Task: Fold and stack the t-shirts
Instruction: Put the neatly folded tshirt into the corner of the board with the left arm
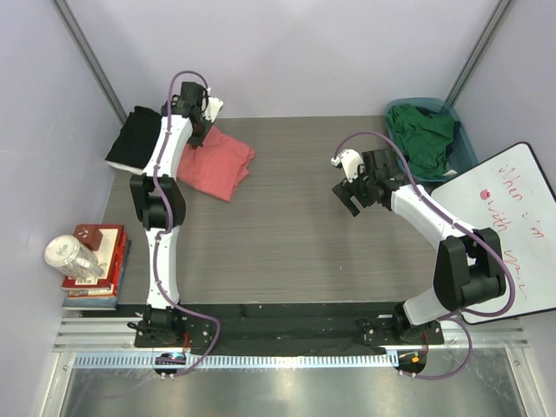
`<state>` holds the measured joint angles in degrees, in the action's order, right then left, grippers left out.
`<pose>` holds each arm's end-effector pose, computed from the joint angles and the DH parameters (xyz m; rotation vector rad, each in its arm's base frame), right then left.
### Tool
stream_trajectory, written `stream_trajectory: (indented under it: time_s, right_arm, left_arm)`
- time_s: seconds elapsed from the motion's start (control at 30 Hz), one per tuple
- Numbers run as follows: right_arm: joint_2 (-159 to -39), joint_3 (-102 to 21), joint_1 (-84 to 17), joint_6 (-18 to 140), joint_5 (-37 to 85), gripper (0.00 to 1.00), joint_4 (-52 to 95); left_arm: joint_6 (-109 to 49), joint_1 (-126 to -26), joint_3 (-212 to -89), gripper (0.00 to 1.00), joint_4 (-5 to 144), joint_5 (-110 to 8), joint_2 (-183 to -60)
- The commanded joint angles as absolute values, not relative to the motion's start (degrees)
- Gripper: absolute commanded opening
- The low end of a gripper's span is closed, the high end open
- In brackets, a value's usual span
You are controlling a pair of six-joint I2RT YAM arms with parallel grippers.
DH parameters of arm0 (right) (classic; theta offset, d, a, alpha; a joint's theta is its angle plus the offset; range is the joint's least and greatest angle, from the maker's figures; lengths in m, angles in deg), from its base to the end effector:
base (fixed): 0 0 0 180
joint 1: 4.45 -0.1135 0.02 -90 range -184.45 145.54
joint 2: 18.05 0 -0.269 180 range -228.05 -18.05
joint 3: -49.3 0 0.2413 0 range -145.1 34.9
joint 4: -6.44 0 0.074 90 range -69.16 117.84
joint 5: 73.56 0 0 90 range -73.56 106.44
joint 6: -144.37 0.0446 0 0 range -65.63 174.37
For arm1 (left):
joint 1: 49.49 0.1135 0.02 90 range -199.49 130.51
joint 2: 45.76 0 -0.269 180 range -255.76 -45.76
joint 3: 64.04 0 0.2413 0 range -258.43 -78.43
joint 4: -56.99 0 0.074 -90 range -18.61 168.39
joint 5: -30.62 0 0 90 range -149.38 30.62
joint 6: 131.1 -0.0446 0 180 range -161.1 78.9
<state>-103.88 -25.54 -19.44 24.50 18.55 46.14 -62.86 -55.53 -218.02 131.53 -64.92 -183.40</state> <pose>0.3014 0.0824 0.2440 -0.9520 2.2639 -0.0687 0.5103 -0.0497 0.2620 0.5888 2.5283 0.2255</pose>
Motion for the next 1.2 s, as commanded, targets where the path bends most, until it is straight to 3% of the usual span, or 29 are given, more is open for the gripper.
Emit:
stream_trajectory:
  time_s: [0.0, 0.4, 1.17]
  right_arm:
    - [-101.4, -27.8, -19.1, 23.9, 17.5, 0.95, 45.0]
    - [-101.9, -27.4, -19.3, 23.5, 17.7, 0.95, 44.9]
    - [-101.6, -27.2, -19.2, 23.7, 17.7, 0.94, 44.8]
  left_arm:
    - [-68.3, -53.4, -219.9, 0.0, 123.4, -72.0, -181.4]
    - [-77.8, -46.1, -220.3, 0.0, 109.7, -80.8, -179.9]
    - [-89.4, -43.6, -217.1, 0.0, 94.2, -84.1, -181.0]
